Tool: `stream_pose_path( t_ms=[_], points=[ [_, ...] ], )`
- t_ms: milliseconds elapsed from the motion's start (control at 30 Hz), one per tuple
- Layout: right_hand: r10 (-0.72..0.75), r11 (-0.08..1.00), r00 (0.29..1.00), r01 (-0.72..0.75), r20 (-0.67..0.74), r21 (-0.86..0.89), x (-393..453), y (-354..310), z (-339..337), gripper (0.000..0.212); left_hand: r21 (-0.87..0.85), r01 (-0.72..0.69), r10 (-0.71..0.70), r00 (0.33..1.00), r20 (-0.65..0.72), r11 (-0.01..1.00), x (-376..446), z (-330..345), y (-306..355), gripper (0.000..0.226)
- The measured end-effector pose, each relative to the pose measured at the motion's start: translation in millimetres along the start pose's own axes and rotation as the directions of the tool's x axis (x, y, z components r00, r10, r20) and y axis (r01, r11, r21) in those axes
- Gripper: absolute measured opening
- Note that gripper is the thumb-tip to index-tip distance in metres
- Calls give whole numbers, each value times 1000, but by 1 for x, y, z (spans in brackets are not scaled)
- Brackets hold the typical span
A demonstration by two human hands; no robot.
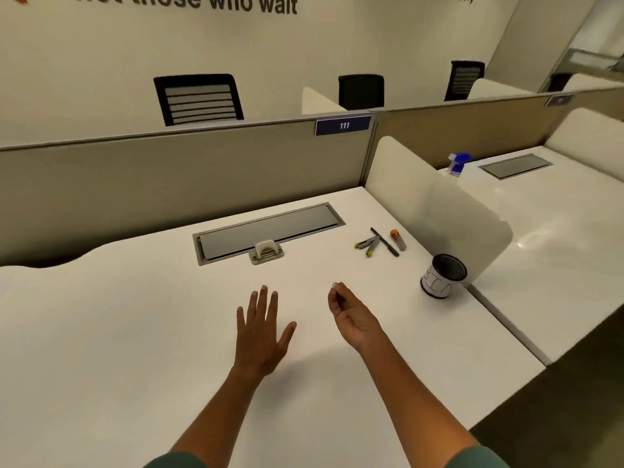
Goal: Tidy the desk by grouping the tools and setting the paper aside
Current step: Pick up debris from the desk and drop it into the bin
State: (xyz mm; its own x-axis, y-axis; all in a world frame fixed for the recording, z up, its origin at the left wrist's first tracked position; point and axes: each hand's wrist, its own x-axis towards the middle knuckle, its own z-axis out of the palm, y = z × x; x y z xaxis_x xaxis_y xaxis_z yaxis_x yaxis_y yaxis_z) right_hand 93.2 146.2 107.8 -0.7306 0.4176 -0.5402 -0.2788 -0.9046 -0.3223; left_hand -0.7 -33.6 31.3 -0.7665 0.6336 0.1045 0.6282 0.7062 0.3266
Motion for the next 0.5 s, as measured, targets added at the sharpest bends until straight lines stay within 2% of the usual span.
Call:
stream_pose_path(
  t_ms=[133, 300, 500],
  points=[
    [-73, 996, 997, 74, -19, 53, 6, -61, -8, 31, -2, -72, 72, 997, 5, 997, 28, 10, 42, 80],
    [-181, 974, 981, 189, -73, 126, 15, -144, -18, 11, -14, -159, 160, 987, 11, 987, 57, 30, 88, 80],
    [-325, 932, 934, 343, -149, 116, 23, -226, -31, 13, -2, -214, 214, 976, 36, 977, 80, 53, 127, 79]
  ],
)
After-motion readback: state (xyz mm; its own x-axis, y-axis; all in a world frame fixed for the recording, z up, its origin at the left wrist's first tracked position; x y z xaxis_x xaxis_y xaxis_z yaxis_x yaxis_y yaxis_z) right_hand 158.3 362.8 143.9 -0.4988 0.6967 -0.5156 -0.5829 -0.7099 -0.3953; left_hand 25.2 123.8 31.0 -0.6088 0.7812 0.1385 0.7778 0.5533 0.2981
